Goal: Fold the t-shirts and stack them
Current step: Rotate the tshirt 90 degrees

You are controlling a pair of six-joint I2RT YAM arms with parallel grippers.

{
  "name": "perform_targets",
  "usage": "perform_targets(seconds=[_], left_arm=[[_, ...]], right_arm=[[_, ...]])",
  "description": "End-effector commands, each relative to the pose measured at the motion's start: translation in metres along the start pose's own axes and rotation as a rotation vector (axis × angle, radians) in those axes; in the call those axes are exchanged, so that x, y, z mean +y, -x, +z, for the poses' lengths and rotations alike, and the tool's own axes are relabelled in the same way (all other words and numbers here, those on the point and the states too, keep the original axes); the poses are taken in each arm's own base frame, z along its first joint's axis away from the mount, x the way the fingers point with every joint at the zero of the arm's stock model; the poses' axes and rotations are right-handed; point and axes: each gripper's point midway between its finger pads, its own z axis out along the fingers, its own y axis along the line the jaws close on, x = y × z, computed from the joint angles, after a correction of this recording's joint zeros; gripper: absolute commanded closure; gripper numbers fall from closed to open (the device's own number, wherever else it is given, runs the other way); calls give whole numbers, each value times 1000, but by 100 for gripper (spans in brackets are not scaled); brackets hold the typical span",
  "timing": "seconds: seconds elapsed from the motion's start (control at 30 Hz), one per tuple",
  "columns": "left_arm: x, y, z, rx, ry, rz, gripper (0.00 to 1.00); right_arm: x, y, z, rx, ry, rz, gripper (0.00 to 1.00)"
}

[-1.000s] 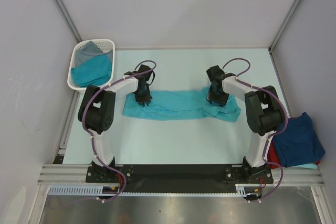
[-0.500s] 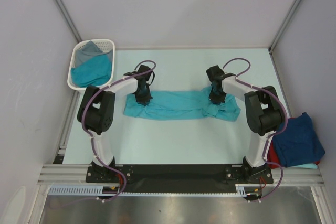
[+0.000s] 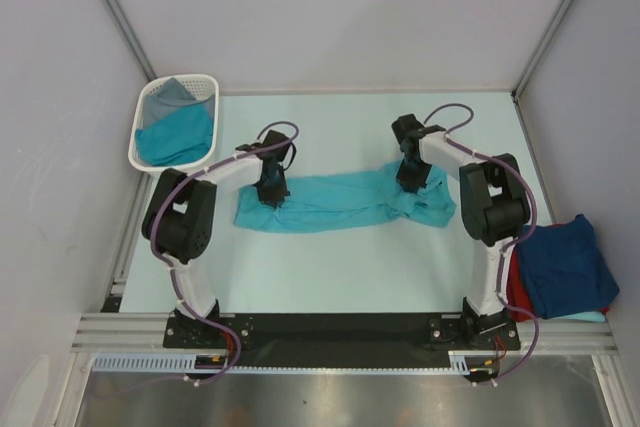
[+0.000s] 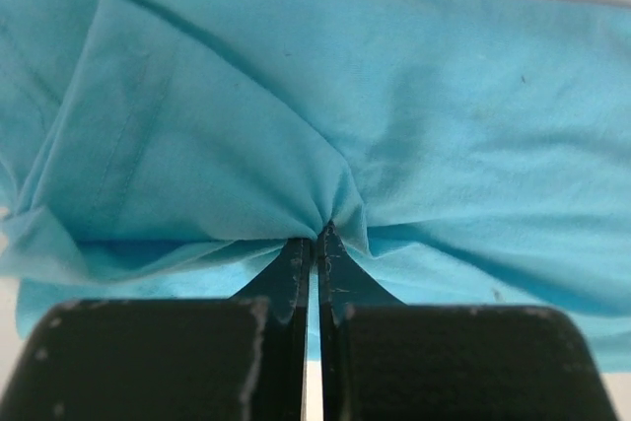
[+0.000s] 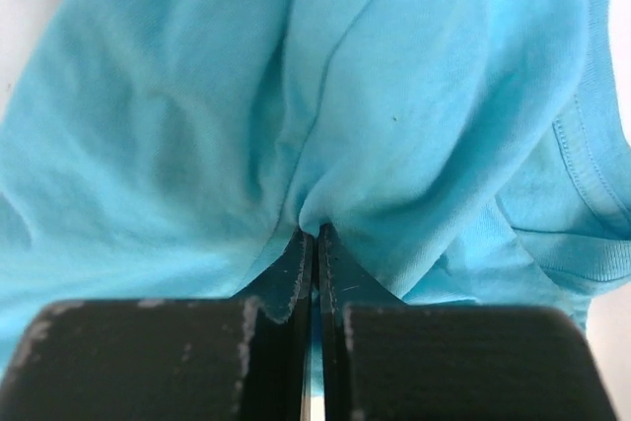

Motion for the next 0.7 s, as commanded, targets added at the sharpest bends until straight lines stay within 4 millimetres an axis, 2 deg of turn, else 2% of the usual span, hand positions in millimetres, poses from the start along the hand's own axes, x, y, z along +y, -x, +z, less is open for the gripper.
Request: perform_targets(seconds=[0.0,0.03,0.1,0.17,0.2,0.23,0.27,0.3,0.4,0.43,0.47,0.5,0.53,0.67], left_arm=[[14,-40,-17,77,53,52,100],[13,-43,-18,81,46,47,100],[11,-51,-19,89,37,53,100],[6,-58,-22,96,20,64,100],[5,-61,-24,96,14,69,100],[2,-63,-26,95,6,79,100],[-2,-67,-28,97,-2,98,100],[-5,-70,-29,98,-7,106,100],[-19,-78,-31,111,-39,143,100],[-24,-84,-31,124,-47,166,100],[-30,-84,-33,122,-63,175,100],[-35,-87,-33,127,-69,185,100],[-41,-90,-35,126,-77,209,100],[-50,-94,-36,130,-87,234,100]], right_arm=[[34,54,8,-78,71,78,100],[37,53,17,-57,56,67,100],[53,74,7,-89,84,71,100],[63,80,13,-88,89,52,100],[73,92,4,-117,112,52,100],[77,96,4,-121,114,47,100],[78,95,12,-110,105,31,100],[88,105,4,-131,128,34,100],[99,110,12,-120,144,7,100],[109,123,1,-151,179,8,100],[116,125,-1,-152,199,-2,100],[118,122,8,-135,193,-20,100],[128,136,-5,-171,226,-15,100],[132,140,-2,-171,218,-22,100]])
